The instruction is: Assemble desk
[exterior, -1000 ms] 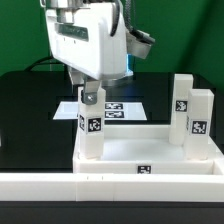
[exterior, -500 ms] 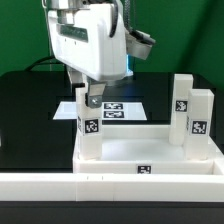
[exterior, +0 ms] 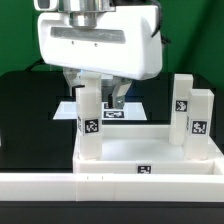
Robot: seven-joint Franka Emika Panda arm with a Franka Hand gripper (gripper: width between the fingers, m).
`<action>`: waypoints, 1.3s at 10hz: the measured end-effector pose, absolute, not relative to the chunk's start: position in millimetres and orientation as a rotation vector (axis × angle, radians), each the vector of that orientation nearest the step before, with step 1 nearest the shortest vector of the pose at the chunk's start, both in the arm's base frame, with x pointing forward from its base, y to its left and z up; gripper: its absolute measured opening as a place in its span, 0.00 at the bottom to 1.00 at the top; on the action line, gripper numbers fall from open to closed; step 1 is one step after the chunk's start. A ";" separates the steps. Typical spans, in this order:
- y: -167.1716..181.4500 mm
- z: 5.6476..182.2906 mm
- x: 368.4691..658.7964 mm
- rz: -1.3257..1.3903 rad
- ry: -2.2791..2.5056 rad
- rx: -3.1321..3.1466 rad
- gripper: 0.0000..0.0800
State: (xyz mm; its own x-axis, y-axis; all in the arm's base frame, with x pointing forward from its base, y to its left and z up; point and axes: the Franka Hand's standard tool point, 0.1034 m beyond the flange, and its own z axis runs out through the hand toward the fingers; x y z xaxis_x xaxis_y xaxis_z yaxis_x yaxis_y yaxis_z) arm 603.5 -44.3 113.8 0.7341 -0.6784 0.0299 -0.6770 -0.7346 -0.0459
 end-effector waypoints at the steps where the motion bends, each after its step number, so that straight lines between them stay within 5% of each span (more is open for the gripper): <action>1: -44.2 112.2 603.2 -0.069 1.050 -2.931 0.81; 13: -53.1 111.9 601.8 -0.068 -0.042 -3.155 0.81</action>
Offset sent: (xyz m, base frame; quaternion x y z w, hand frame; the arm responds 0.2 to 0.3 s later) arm -0.0023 0.0030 0.0001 -0.0054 0.0050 -0.1188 0.9929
